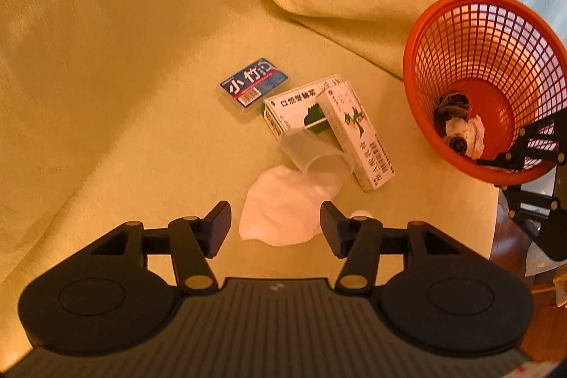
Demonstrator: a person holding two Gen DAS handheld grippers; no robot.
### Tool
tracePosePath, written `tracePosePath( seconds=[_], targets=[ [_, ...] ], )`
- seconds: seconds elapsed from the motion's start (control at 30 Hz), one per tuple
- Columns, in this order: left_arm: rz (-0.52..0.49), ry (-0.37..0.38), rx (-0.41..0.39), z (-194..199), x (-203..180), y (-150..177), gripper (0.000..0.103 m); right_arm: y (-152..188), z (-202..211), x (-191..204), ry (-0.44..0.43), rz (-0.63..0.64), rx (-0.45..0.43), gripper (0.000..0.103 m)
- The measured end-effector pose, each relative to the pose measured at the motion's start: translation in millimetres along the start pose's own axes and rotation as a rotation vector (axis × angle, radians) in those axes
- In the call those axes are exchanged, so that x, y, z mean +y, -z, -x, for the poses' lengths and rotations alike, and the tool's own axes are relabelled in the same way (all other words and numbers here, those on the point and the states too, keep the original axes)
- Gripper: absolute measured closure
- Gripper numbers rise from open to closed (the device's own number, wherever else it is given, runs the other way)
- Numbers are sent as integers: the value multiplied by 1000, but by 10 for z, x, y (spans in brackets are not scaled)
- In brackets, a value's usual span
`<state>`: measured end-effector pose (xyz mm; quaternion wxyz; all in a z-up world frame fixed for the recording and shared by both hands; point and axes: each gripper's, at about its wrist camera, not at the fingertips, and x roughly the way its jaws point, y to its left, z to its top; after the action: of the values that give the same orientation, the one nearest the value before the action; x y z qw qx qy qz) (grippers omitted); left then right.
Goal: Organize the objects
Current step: 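Lower the left gripper onto the white cloth and pinch it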
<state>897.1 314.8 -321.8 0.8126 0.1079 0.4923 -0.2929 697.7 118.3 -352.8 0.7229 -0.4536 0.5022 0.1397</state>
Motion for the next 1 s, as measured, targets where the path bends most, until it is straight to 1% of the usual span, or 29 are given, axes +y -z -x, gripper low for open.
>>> tracePosePath(
  seconds=[0.67, 0.83, 1.0],
  targets=[
    [-27, 5, 46, -183, -29, 88, 50, -9, -4, 0, -3, -1, 1, 103],
    [-49, 14, 50, -247, -42, 111, 49, -17, -4, -4, -5, -1, 2, 103],
    [-94, 27, 51, -354, -96, 143, 49, -28, -3, -6, -5, 0, 0, 103]
  ],
)
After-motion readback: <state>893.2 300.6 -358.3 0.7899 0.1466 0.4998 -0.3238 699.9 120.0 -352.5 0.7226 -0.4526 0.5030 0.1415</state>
